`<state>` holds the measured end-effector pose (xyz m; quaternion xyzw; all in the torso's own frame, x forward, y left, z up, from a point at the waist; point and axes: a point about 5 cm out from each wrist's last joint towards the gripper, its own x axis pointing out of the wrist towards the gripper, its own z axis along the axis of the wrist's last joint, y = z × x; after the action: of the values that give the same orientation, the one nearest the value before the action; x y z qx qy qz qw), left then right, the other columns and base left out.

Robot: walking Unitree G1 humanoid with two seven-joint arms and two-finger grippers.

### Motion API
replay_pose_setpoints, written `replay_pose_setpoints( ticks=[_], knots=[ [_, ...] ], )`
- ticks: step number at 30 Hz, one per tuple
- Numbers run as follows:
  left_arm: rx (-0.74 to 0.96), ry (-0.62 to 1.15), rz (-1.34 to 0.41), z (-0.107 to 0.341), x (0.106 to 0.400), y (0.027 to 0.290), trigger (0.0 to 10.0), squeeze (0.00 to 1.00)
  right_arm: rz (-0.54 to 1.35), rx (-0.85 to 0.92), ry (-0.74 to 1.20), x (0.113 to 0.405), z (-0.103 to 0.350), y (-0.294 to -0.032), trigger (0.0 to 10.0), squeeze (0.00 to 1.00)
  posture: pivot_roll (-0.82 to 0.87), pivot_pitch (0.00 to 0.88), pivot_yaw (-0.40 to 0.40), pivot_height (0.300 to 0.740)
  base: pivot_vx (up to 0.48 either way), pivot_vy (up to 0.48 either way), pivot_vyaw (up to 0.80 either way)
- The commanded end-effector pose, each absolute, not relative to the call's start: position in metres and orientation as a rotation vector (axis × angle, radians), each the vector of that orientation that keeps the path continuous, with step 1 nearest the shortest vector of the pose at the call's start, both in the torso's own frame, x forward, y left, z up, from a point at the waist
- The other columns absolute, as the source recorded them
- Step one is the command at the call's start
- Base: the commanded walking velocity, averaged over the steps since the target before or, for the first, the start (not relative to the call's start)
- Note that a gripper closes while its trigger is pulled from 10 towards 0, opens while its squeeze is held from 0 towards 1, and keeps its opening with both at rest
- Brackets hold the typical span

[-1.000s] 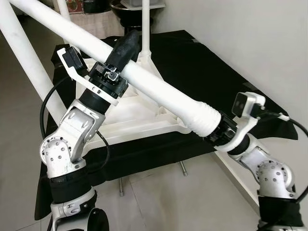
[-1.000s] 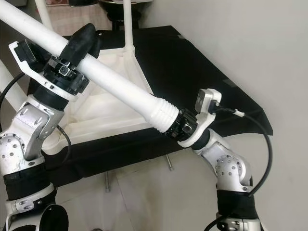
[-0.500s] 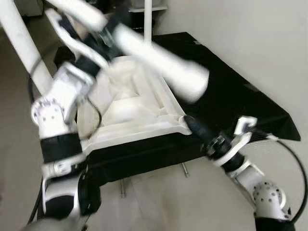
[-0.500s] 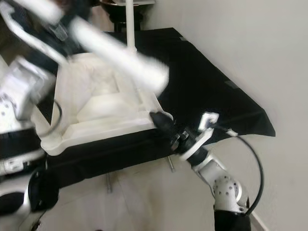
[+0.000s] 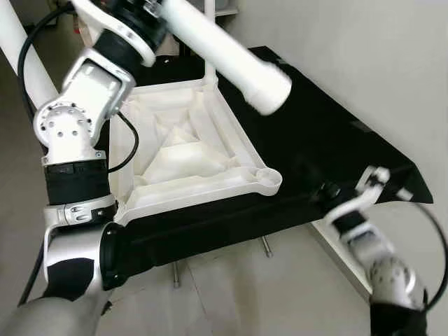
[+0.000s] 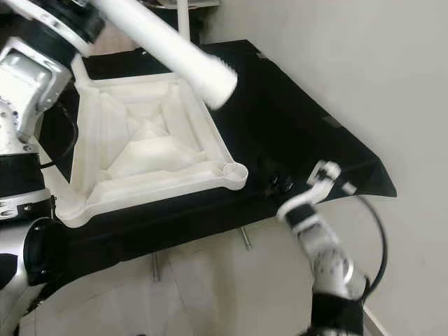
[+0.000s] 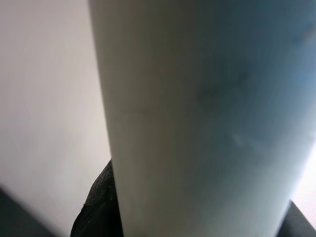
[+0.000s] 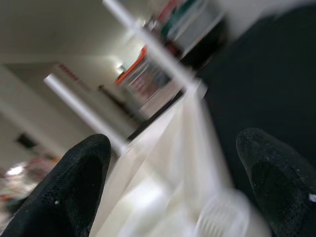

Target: Building children table

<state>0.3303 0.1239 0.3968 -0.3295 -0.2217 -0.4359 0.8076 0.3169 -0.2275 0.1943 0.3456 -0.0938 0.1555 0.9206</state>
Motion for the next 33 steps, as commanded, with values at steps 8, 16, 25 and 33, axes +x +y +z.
replay_pose_setpoints(
  ticks=[8, 16, 25, 33],
  knots=[
    [-0.395, -0.412, -1.005, 0.368, 0.322, 0.087, 0.0, 0.0, 0.259, 0.411, -0.232, 0.337, 0.228, -0.242, 10.0, 0.29, -0.12, 0.06, -0.023, 0.74, 0.0, 0.0, 0.0],
    [-0.147, -0.387, -1.118, 0.341, 0.305, 0.068, 0.0, 0.0, 0.825, 0.159, -0.228, 0.318, 0.251, -0.168, 10.0, 0.0, -0.11, 0.061, -0.016, 0.74, 0.0, 0.0, 0.0],
    [-0.022, -0.378, -1.172, 0.327, 0.296, 0.062, 0.0, 0.0, 1.021, 0.01, -0.17, 0.31, 0.249, -0.142, 10.0, 0.0, -0.1, 0.062, -0.014, 0.74, 0.0, 0.0, 0.0],
    [0.043, -0.393, -1.195, 0.321, 0.29, 0.058, 0.0, 0.0, 1.104, -0.101, -0.057, 0.308, 0.24, -0.128, 10.0, 0.0, -0.1, 0.061, -0.018, 0.74, 0.0, 0.0, 0.0]
  ],
)
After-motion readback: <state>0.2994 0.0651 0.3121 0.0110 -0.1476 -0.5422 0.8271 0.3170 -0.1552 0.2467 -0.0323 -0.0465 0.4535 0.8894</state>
